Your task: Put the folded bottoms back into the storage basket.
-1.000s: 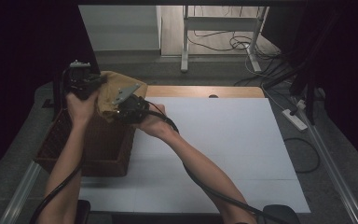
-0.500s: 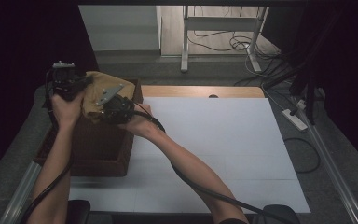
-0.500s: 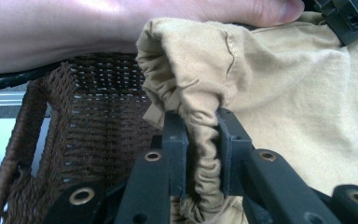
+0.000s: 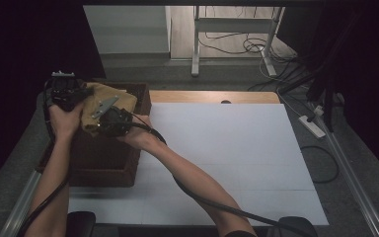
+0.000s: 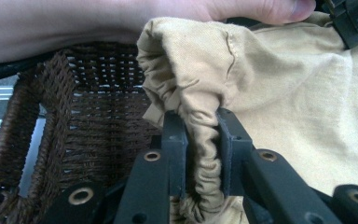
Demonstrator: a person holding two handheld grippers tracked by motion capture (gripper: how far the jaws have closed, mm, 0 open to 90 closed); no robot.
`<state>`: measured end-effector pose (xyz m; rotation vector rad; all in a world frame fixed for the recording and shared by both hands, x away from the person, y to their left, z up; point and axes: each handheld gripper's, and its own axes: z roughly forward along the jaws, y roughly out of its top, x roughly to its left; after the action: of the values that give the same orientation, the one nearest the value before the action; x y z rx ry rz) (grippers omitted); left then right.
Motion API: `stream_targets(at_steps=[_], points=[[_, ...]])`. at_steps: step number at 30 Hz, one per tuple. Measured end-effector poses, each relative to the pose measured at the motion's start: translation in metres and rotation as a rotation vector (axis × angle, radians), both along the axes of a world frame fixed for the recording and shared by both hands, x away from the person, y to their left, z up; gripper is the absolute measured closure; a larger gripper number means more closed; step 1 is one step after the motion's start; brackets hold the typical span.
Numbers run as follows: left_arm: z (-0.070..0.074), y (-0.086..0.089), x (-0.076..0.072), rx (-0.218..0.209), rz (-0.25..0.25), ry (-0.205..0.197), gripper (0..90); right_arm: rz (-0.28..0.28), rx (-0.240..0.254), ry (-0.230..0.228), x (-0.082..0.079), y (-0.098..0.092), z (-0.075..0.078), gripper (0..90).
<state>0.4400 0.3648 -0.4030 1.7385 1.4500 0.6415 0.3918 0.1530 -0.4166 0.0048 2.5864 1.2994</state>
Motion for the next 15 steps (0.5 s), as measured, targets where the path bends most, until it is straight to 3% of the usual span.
stream_targets(at_steps=[4,15], points=[[-0.011,0.000,0.004,0.005,-0.007,0.032,80.0,-0.003,-0.016,0.013,0.001,0.001,-0.009,76.1],[-0.030,-0.013,0.016,0.083,-0.033,0.102,79.0,-0.021,-0.070,0.028,0.002,0.005,-0.033,75.4]])
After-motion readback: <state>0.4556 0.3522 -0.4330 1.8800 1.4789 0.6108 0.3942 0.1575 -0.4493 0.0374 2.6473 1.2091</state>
